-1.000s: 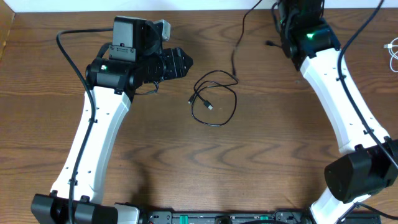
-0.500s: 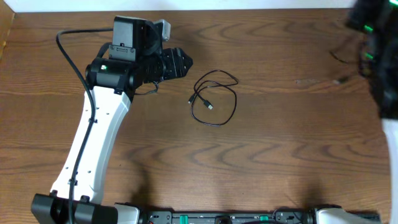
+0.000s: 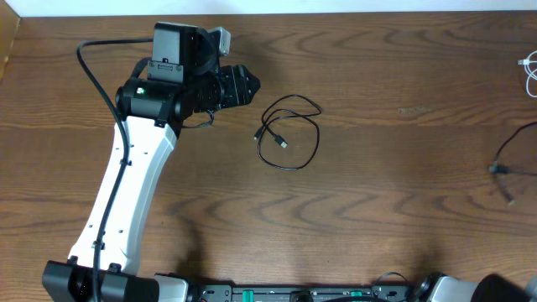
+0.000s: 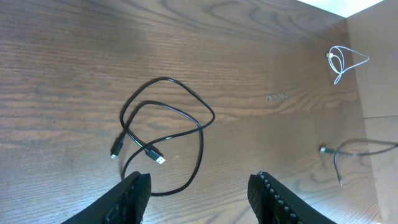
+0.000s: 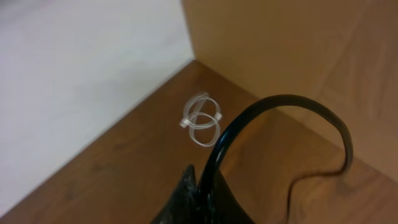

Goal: Untangle cables

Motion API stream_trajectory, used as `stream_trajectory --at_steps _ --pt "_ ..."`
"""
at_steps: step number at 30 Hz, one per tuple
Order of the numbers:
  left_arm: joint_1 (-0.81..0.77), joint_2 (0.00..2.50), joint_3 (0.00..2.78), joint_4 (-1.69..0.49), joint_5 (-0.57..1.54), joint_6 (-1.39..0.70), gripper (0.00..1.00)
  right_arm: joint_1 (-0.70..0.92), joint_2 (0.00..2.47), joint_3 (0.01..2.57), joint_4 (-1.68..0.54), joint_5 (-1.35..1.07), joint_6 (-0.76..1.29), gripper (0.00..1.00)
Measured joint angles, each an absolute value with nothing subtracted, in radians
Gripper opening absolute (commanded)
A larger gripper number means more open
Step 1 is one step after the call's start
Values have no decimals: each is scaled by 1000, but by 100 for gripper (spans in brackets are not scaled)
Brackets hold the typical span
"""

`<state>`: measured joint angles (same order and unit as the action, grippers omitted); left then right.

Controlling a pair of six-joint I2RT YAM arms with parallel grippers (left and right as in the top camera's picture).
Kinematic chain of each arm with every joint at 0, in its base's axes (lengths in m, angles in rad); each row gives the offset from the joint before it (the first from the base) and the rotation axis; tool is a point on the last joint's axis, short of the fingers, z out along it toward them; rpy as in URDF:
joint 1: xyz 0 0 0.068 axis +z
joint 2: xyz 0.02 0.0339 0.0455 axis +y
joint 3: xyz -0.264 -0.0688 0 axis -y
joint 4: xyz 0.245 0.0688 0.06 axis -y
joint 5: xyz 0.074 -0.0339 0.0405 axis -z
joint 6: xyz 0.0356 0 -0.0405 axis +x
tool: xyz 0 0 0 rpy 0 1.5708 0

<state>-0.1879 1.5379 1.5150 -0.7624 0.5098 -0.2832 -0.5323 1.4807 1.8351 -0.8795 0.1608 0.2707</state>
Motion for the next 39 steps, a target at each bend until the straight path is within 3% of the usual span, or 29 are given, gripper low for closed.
stream_trajectory --at_steps 9,12,13,14,15,16,22,32,39 --pt "-188 1538 1515 -769 510 -283 56 -615 1735 1835 -891 154 293 1" --pt "-188 1538 1515 -770 510 -283 56 -621 1812 1834 -859 152 304 7" --pt "-188 1538 1515 -770 510 -283 56 -622 1835 1834 -852 152 305 20" --pt "-188 1538 1515 -771 510 -283 56 -623 1856 1834 -849 152 307 48" --pt "-188 1538 1515 -771 510 -283 56 -623 1889 1834 -851 151 312 85" --pt "-188 1538 1515 -772 510 -283 56 -623 1908 1834 -857 148 311 99" --pt "-188 1538 1515 -774 510 -283 56 -623 1946 1832 -935 70 342 99" --pt "-188 1538 1515 -774 510 -244 56 -612 1826 1832 -988 -369 346 99" --pt "-186 1544 1515 -775 425 -230 57 -414 1755 1832 -1022 -549 220 99"
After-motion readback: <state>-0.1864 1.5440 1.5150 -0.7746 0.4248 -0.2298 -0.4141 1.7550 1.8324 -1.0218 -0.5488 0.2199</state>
